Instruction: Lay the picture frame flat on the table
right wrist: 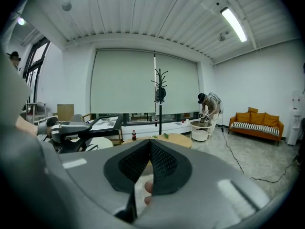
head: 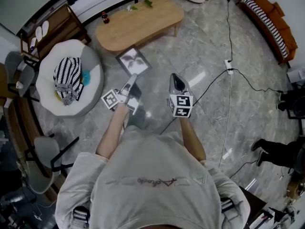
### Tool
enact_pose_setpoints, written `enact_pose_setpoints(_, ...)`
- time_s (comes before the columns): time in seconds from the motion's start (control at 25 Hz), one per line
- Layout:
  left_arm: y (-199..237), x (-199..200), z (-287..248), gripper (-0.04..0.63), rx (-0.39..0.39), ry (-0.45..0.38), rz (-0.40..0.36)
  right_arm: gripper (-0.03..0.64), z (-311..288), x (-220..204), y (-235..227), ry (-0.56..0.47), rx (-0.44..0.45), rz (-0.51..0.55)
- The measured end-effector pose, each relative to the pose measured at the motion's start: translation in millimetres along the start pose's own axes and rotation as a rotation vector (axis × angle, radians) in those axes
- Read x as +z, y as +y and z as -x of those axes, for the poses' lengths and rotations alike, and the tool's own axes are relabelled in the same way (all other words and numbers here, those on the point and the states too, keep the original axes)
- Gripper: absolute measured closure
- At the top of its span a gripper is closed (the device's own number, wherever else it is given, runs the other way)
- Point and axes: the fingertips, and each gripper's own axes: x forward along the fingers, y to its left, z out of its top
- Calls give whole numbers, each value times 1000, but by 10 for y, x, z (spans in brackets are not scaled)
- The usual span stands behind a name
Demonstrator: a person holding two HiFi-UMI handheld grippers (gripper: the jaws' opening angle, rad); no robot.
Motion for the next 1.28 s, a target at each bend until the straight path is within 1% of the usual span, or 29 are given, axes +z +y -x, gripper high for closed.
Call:
enact_pose_setpoints(0.24,183,182,-261,526,-7,12,12,612,-340,40,-99,-4,-9,-5)
enact_pose_setpoints(0.56,378,582,-928,526,-27,30,19,612,-990,340,-419,-12,-39,0)
enact_pose_setpoints(0.8,475,933,-1353,526,-35,47,43,612,-1470,557,-548,-8,-63,1)
enact_pose_setpoints(1.28,738,1703,-2130,526,-51,88,43,612,-2455,963,-710,-11,-100,-7)
